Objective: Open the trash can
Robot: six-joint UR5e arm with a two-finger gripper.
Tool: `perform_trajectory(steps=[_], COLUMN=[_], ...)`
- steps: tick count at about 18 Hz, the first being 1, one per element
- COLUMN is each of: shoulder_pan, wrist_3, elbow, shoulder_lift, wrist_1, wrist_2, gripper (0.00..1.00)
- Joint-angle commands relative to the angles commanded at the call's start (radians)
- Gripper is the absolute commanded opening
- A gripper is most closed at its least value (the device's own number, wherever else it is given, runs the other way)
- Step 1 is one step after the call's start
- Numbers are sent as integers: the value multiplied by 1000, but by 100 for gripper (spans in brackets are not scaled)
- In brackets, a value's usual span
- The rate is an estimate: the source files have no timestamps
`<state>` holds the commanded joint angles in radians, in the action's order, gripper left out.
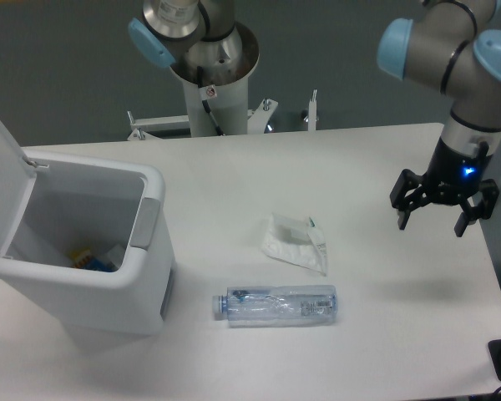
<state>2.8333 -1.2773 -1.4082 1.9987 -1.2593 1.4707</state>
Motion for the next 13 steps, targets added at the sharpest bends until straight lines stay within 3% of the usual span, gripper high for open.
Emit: perform_trajectory(steps=[4,13], shoulder_pan=[-8,-40], wrist_3=[-132,-188], elbow=[-3,-15], shoulder_lift=[5,9], wrist_1=[12,15], wrist_2=[46,177], gripper=[100,100])
